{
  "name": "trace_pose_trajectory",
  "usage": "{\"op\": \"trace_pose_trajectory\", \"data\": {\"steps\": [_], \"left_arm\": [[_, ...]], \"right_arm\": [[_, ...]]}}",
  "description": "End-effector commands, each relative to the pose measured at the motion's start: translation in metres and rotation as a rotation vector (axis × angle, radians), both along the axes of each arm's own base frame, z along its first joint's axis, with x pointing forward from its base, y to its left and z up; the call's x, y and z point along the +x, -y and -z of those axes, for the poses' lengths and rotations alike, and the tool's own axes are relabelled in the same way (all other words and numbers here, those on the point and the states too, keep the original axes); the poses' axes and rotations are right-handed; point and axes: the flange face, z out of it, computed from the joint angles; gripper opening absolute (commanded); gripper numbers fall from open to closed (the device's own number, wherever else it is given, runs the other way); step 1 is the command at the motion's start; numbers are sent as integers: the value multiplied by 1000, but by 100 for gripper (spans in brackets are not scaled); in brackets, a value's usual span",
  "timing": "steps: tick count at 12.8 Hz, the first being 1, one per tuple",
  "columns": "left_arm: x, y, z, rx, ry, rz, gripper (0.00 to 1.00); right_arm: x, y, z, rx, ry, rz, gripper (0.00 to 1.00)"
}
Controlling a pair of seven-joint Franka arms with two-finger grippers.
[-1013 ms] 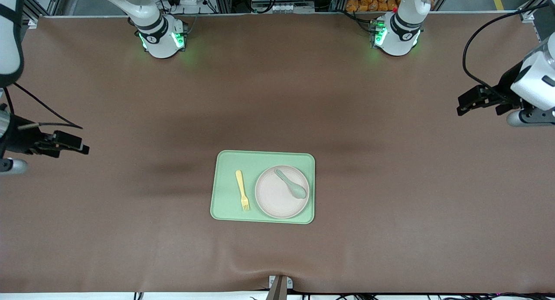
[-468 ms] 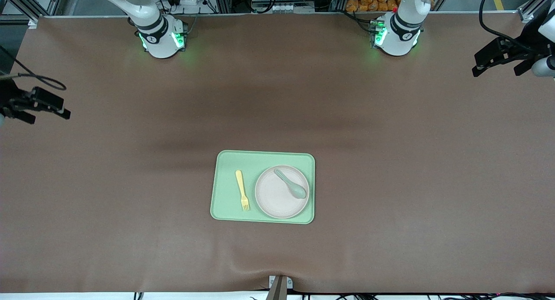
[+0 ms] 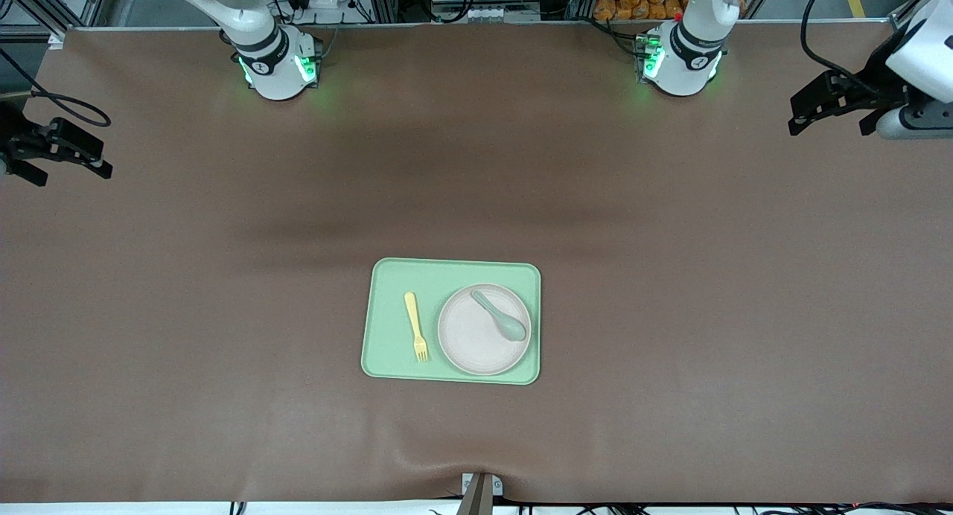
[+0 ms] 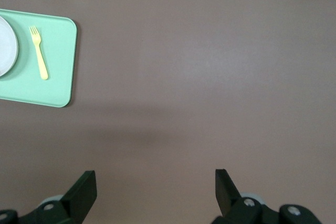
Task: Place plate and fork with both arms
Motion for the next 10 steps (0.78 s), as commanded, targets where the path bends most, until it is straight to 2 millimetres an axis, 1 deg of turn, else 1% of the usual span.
{"op": "trace_pose_trajectory", "data": {"steps": [1,3,4,6,9,10], "left_arm": [[13,-15,10,5,10,-34,100],[15,-13,7,16,36,-14,100],[14,-8,6,21,40,-1,100],[13,-8,5,19,40,13,100],[8,-5,6,21,23,56,100],[4,0,5,22,23,67,100]], "right_arm": [[5,-2,-8,-34,-4,-22,100],[6,-9,-8,-81,-4,-44,100],[6,-7,-3,-111,-18,-47,100],[5,-10,2,-116,-38,-55,100],[3,-9,1,-116,-44,-58,100],[2,-7,0,-116,-48,-55,100]]}}
